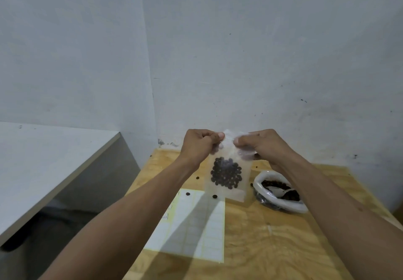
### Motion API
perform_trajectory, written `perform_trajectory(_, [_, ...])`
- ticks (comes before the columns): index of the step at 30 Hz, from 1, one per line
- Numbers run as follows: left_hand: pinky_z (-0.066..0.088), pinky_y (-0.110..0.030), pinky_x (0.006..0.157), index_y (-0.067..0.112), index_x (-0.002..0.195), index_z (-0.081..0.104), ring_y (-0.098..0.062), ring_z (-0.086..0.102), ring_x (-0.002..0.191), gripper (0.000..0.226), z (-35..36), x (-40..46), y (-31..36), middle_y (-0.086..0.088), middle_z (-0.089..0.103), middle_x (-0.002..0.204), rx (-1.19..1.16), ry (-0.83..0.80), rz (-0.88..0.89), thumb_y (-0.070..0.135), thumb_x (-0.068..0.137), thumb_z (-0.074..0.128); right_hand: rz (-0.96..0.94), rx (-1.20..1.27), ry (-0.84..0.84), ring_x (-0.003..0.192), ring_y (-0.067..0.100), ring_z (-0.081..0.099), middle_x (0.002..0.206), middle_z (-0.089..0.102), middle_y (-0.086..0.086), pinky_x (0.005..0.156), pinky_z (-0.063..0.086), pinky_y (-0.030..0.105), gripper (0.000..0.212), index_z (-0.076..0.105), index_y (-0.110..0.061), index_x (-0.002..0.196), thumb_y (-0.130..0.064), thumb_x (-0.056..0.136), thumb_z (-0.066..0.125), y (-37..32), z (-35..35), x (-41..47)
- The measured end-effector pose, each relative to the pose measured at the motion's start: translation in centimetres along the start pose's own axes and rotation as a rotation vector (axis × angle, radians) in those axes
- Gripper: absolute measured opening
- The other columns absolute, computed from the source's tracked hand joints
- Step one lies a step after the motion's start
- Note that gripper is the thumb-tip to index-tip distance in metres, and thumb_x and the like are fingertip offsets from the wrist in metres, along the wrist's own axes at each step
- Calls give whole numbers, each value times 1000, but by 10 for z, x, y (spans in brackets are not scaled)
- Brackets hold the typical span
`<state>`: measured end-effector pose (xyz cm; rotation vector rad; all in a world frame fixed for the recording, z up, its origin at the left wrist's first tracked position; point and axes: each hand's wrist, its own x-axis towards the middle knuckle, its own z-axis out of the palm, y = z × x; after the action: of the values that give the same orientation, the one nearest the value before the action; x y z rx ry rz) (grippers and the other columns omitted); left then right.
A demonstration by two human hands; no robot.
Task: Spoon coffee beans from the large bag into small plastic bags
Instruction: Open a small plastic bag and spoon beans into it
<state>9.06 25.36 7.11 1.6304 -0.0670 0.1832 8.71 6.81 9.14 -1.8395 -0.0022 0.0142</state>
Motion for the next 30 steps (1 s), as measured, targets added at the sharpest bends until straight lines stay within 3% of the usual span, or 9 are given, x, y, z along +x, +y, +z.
perform_trajectory(3, [51,-20,53,4,77,76,-10,56,48,18,-6,7,0,0,68,55,10,20,-12,17,90,76,9,69,83,68,19,71,72,77,6,63,58,27,28,80,-4,84,-22,68,93,1,2,2])
perform_trajectory(7, [51,-22,53,1,80,77,-13,57,50,19,-11,13,1,-5,70,61,23,41,-22,17,91,75,-1,-127,279,51,18,62,53,67,5,66,58,33,53,62,-7,55,-49,64,92,3,15,8])
perform_trajectory(9, [47,-19,49,0,80,76,-11,56,48,21,-17,17,1,-4,70,61,30,73,-33,18,91,75,-27,-104,255,55,17,64,60,71,8,71,61,35,54,67,-3,62,-52,68,88,1,18,10])
perform_trajectory(13, [50,-22,55,3,81,77,-11,57,52,19,-46,31,3,-5,72,65,-24,131,-35,19,91,74,-11,-4,-54,87,12,74,99,78,0,84,62,33,34,78,-11,98,-40,80,83,-1,19,12])
perform_trajectory(16, [52,-26,62,5,87,77,-14,60,60,19,-67,42,4,-4,74,70,-54,137,-51,24,91,75,61,52,-183,87,17,75,100,78,5,78,62,31,20,77,-7,102,-17,85,81,2,37,18])
perform_trajectory(20, [55,-34,82,8,99,72,-18,67,87,36,-88,49,-2,-3,74,97,-12,85,-175,39,83,81,159,208,-103,74,18,70,88,75,13,66,63,26,9,75,3,97,1,89,73,7,70,36])
perform_trajectory(23, [59,-35,84,3,132,56,-28,68,101,60,-103,47,-23,-15,67,116,100,42,-267,15,80,85,193,147,-32,72,19,69,94,74,16,67,62,27,13,74,3,101,1,87,75,17,94,50])
perform_trajectory(26, [54,-34,83,7,146,47,-32,66,107,75,-113,43,-55,-19,64,122,239,71,-228,1,79,80,173,-4,50,69,21,71,100,72,16,69,62,32,34,64,-8,117,-4,86,78,34,123,58])
perform_trajectory(30, [50,-34,101,8,143,53,-28,61,120,61,-120,42,-88,-14,61,135,557,118,-131,12,87,76,39,-293,104,95,25,70,116,68,12,77,58,34,41,58,-19,130,-10,92,70,51,159,57])
